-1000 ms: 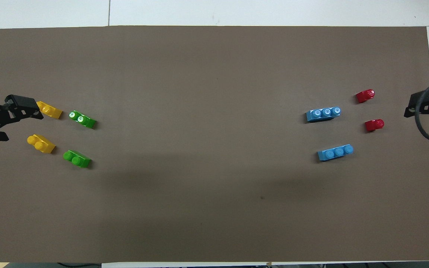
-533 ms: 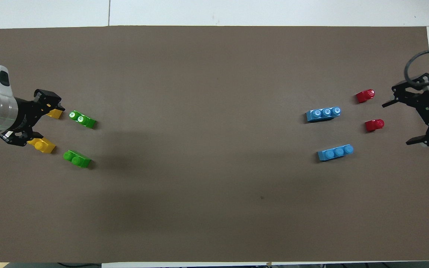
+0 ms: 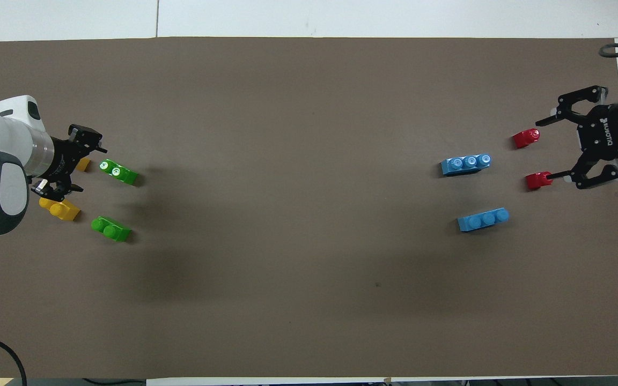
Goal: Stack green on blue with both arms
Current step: 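Reach the left gripper to the green brick while the right gripper reaches the blue brick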
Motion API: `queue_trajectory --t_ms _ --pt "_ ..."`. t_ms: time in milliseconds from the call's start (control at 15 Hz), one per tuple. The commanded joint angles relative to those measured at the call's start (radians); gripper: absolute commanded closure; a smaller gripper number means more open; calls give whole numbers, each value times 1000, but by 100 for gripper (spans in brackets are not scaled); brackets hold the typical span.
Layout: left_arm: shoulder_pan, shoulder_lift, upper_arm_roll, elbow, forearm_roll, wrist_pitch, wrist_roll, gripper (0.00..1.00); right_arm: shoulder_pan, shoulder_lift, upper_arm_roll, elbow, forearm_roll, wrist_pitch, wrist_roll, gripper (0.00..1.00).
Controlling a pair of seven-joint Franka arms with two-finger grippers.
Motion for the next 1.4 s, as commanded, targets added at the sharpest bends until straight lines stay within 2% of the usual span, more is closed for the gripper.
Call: queue_trajectory --t_ms 0,267,400,667,1133,1200,1267,1333 --pt "9 36 -6 -2 -14 57 -48 0 -9 70 11 15 48 19 -27 0" --pt "9 90 -6 -2 -14 112 -92 0 -15 135 9 -22 54 58 -205 0" --pt "9 114 -5 -2 -14 137 -95 0 -41 182 9 -16 91 78 -227 0" --pt "9 136 -5 -6 -14 139 -98 0 -32 239 11 -17 103 172 -242 0" --pt "8 138 -5 -68 -14 212 -145 0 -1 291 13 -43 145 278 -256 0" --pt "9 136 -5 -68 -14 212 -143 2 -1 291 13 -48 145 284 -271 0" --pt "9 136 -5 -68 -14 212 -141 9 -2 293 13 -59 145 286 -283 0" --pt "9 136 -5 -67 -14 212 -140 23 -3 291 13 -71 145 286 -297 0"
